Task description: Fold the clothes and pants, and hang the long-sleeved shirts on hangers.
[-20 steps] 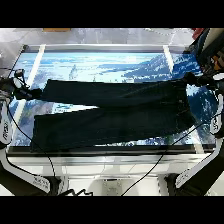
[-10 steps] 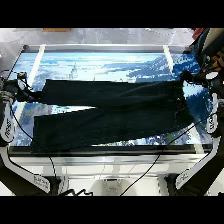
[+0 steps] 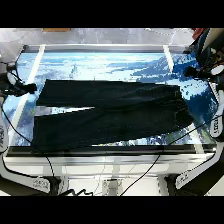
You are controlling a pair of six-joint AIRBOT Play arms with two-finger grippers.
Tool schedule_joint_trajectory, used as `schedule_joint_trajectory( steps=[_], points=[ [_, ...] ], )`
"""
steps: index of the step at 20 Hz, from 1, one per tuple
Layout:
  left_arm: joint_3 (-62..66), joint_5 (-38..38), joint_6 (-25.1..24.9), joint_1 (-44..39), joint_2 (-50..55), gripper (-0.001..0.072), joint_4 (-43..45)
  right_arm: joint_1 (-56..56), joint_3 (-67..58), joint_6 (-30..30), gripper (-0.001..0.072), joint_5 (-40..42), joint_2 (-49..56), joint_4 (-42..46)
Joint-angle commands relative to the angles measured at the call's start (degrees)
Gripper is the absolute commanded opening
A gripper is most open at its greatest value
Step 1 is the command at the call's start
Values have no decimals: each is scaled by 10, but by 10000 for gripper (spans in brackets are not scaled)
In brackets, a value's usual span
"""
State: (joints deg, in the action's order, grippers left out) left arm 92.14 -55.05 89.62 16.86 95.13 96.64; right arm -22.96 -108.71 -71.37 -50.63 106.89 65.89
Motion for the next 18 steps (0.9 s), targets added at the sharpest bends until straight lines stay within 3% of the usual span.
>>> schedule_joint_trajectory(
  steps=[1, 2, 8, 11, 13, 16, 18],
  points=[
    [1, -31, 0, -4, -79, 83, -9, -17, -2, -2, 43, -109, -72, 42],
    [1, -43, 0, -7, -103, 26, -11, -23, -2, -3, 43, -138, -95, 52],
    [-2, -106, -3, -37, -187, 26, -23, -64, 5, -31, 43, -349, -207, 136],
    [-3, -139, -83, -64, -197, 26, -24, -116, 92, -31, 42, -393, -257, 158],
    [-7, -149, -96, -74, -200, 26, -24, -159, 200, -19, 42, -367, -312, 152],
    [-19, -146, -96, -77, -200, 26, -24, -223, 404, -4, 42, -237, -426, 133],
    [-28, -144, -107, -78, -200, 26, -24, -271, 545, 11, 40, -161, -490, 72]
  ],
)
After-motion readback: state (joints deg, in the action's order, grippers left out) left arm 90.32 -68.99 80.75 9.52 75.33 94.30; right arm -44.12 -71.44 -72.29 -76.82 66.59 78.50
